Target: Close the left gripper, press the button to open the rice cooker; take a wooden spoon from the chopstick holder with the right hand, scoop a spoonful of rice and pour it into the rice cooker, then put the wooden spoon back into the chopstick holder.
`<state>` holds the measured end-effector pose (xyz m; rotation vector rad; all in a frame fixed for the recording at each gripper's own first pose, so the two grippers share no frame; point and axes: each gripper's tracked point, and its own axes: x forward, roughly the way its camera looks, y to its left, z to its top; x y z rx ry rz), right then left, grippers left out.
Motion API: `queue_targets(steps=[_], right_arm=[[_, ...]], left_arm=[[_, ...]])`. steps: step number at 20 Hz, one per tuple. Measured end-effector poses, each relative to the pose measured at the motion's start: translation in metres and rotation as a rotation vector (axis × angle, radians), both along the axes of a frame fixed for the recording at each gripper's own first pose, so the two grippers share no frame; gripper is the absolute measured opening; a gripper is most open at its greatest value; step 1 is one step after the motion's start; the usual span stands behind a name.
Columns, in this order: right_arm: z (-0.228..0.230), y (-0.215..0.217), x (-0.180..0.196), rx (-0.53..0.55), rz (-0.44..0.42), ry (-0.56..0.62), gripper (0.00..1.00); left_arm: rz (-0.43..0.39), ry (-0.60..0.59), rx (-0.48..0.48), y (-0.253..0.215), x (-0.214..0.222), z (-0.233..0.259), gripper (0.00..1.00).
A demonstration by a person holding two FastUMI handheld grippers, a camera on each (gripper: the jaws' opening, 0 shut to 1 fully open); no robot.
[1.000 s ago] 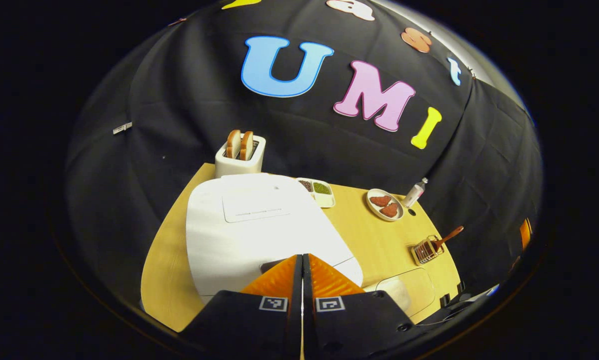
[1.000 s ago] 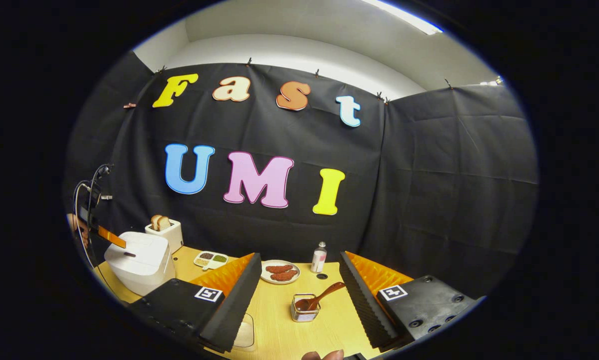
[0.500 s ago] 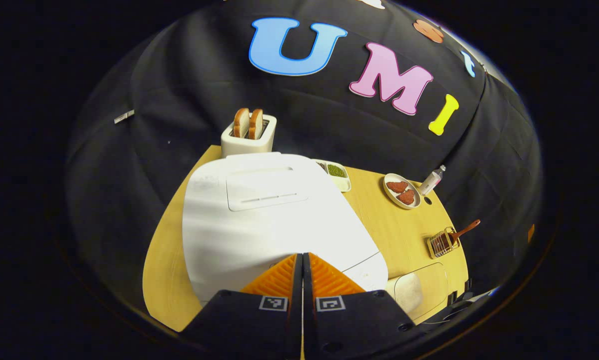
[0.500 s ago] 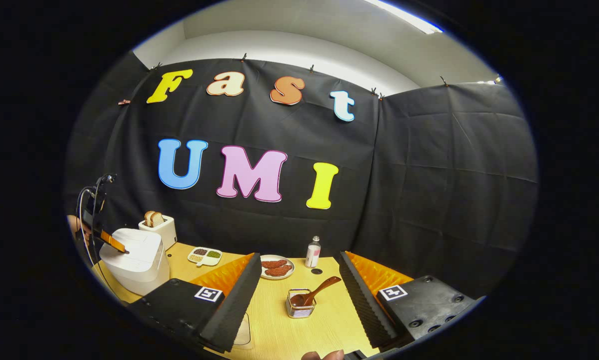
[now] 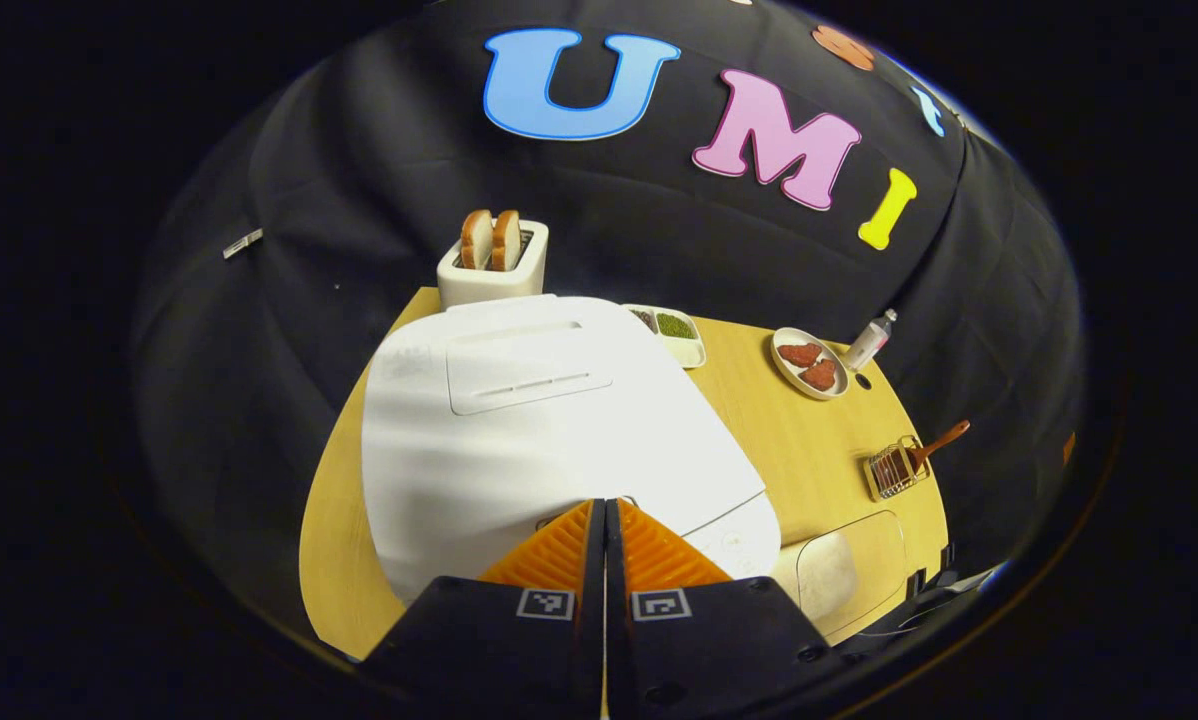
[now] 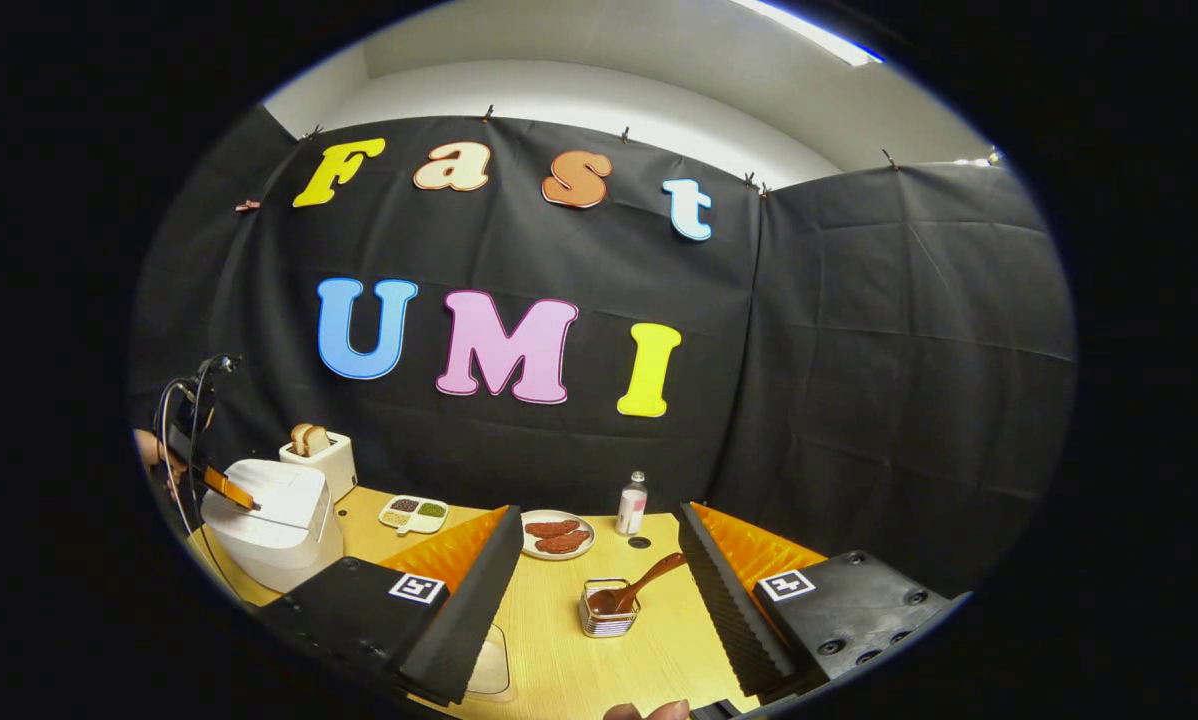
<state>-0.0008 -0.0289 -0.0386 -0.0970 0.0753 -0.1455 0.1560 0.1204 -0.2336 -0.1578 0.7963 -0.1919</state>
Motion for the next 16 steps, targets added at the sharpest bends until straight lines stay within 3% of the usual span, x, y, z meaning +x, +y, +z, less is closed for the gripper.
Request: queue_targets(steps=[11, 12, 13, 14, 15, 16], right_arm=[[0.003, -0.001, -0.012, 0.028, 0.007, -0.002, 0.98], [0.005, 0.0, -0.014, 0.024, 0.011, -0.007, 0.98], [0.007, 0.0, -0.016, 0.02, 0.014, -0.013, 0.98], [0.008, 0.0, -0.018, 0.018, 0.015, -0.015, 0.98], [0.009, -0.001, -0.02, 0.017, 0.014, -0.018, 0.98], [0.01, -0.001, -0.022, 0.016, 0.015, -0.021, 0.98]], left_arm=[[0.044, -0.384, 0.138, 0.02, 0.027, 0.117, 0.11], [0.052, -0.412, 0.14, 0.022, 0.026, 0.125, 0.18], [0.054, -0.444, 0.142, 0.022, 0.025, 0.135, 0.44], [0.067, -0.487, 0.159, 0.024, 0.025, 0.145, 0.58], [0.076, -0.516, 0.171, 0.026, 0.023, 0.154, 0.84], [0.081, -0.545, 0.175, 0.026, 0.013, 0.162, 0.99]])
